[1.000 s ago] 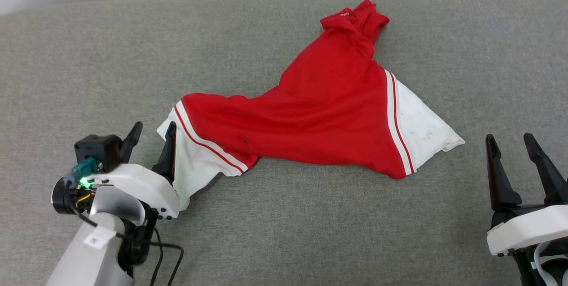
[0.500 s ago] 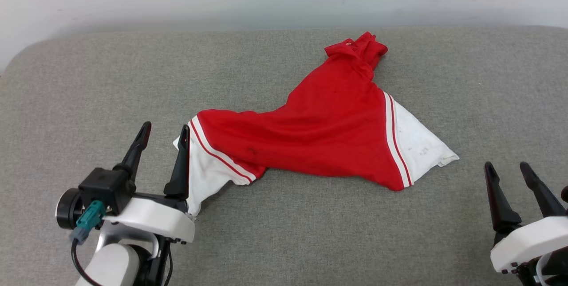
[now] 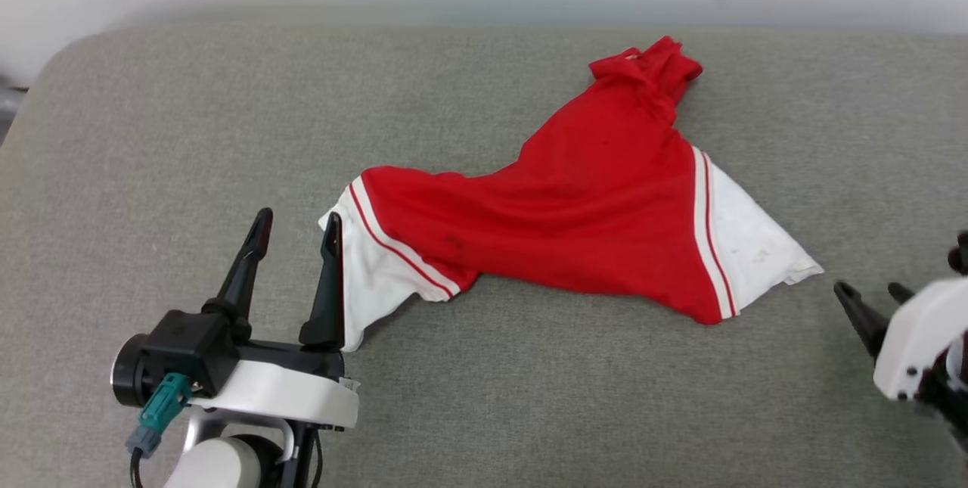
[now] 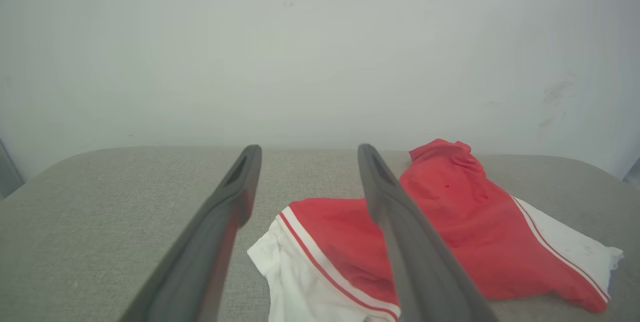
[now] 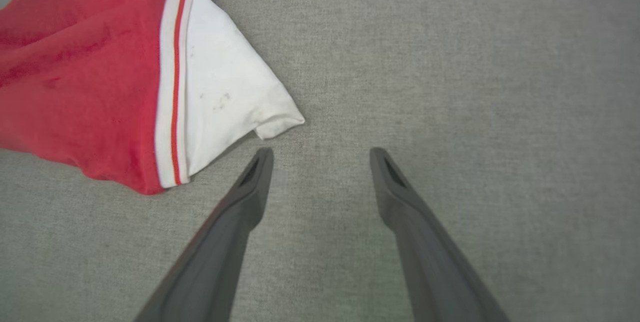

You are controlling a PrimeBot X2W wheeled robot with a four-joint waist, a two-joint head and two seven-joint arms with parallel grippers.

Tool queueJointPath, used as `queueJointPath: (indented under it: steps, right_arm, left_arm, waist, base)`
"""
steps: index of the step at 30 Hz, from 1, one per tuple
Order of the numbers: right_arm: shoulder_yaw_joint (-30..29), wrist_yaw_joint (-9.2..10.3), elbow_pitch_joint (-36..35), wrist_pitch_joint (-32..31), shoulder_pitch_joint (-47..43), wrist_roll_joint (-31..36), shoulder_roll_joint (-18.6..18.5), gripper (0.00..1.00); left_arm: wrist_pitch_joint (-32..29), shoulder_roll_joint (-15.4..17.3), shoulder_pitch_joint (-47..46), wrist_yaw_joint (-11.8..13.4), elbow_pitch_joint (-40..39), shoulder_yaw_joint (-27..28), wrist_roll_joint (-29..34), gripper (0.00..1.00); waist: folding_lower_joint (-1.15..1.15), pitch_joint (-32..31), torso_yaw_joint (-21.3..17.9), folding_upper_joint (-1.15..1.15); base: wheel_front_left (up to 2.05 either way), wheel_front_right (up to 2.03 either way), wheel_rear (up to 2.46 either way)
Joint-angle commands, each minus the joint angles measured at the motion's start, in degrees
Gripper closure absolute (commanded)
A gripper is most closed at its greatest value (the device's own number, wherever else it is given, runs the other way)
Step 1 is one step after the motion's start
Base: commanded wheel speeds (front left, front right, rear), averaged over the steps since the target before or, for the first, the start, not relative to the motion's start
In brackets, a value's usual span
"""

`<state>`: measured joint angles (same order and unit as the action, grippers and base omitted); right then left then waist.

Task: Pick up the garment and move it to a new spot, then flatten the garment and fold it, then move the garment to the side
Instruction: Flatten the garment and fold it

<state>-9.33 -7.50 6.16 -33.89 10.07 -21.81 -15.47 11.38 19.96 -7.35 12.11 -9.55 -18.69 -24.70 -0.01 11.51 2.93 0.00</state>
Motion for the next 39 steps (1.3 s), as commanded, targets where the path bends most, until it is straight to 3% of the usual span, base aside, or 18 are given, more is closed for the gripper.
queueJointPath:
  steps: [1,10,17,18,19,20,26,33,39]
  right_arm:
    - [1.5,0.02,1.3,-2.6,3.3,-0.7,-1.1,0.00]
    - [8.0,0.02,8.0,-9.7,13.7,-1.6,-5.9,0.00]
    - [11.0,0.02,15.3,-20.9,12.0,-4.7,-5.1,0.00]
    - [11.0,0.02,15.5,-21.8,11.8,-5.0,-4.9,0.60]
    - [10.8,0.02,15.4,-22.1,11.7,-5.4,-4.7,0.95]
    - [10.6,0.02,15.3,-22.5,11.7,-5.5,-4.6,1.00]
    - [9.9,0.02,11.8,-20.5,13.8,-5.5,-4.9,1.00]
    - [11.1,0.02,8.3,-19.1,13.2,-4.8,-4.2,1.00]
    - [11.8,0.02,6.6,-18.4,12.1,-4.6,-3.0,1.00]
  left_arm:
    - [0.5,-0.4,-0.5,0.0,-0.2,-0.2,-0.1,0.00]
    - [1.9,-2.4,-3.4,-1.1,1.9,-0.9,-0.7,0.00]
    - [2.8,-3.3,-3.9,-1.9,3.8,-0.7,-1.1,0.00]
    - [2.9,-3.4,-3.9,-2.0,4.0,-0.6,-1.2,0.00]
    - [2.9,-3.4,-4.0,-2.2,4.3,-0.6,-1.3,0.00]
    - [2.8,-3.4,-4.0,-2.5,4.7,-0.6,-1.7,0.00]
    - [-2.5,-0.2,-5.2,-5.3,6.6,-0.2,-4.8,0.00]
    - [-23.2,5.9,-7.3,-7.6,8.7,-0.7,-12.3,0.00]
    - [-37.4,8.2,-8.9,-8.6,9.6,-1.7,-19.2,0.00]
  waist:
    - [0.01,1.8,1.4,0.00]
    - [0.01,6.5,4.6,0.00]
    - [0.01,7.7,5.6,0.00]
    - [0.01,7.7,5.6,0.00]
    - [0.01,7.8,5.6,0.00]
    - [0.01,7.7,5.6,0.00]
    - [0.01,5.9,4.3,0.00]
    - [0.01,3.6,1.8,0.00]
    - [0.01,3.7,-0.4,0.00]
  base:
    - [0.00,0.00,0.00]
    - [0.00,0.00,0.00]
    - [0.00,0.00,0.00]
    - [0.00,0.00,0.00]
    - [0.00,0.00,0.00]
    - [0.00,0.00,0.00]
    - [0.00,0.00,0.00]
    - [0.00,0.00,0.00]
    - [0.00,0.00,0.00]
